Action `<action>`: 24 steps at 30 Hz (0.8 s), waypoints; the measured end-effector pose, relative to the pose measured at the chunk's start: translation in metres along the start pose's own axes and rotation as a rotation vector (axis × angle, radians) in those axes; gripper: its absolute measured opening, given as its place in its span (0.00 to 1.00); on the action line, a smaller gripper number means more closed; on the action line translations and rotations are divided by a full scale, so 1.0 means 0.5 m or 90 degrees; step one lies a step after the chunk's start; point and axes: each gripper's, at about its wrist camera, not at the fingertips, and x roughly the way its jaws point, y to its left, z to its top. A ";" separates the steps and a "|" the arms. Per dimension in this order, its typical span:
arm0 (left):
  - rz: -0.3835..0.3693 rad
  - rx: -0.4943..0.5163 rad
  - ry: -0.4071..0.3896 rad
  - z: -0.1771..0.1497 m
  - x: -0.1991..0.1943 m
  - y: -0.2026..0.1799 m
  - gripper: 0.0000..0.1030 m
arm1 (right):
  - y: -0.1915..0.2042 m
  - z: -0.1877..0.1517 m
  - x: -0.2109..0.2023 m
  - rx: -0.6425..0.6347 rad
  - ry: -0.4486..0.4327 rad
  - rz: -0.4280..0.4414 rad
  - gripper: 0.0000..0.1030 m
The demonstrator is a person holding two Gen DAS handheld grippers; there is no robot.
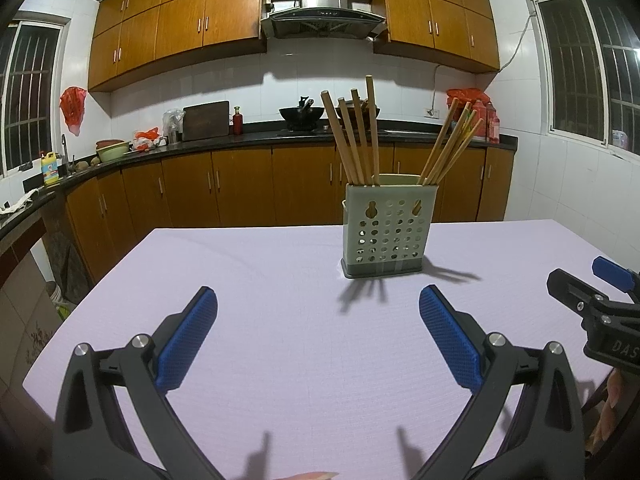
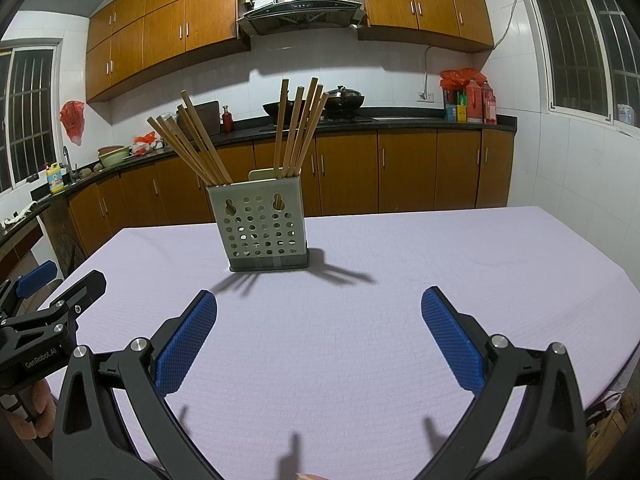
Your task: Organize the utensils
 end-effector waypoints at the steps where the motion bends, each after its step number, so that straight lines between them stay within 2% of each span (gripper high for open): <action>1: 0.000 0.000 0.001 -0.001 0.002 -0.001 0.96 | 0.001 -0.001 0.000 0.000 0.000 0.000 0.98; 24: 0.003 -0.003 0.003 -0.004 0.006 -0.002 0.96 | 0.003 -0.003 -0.001 0.002 0.002 0.000 0.98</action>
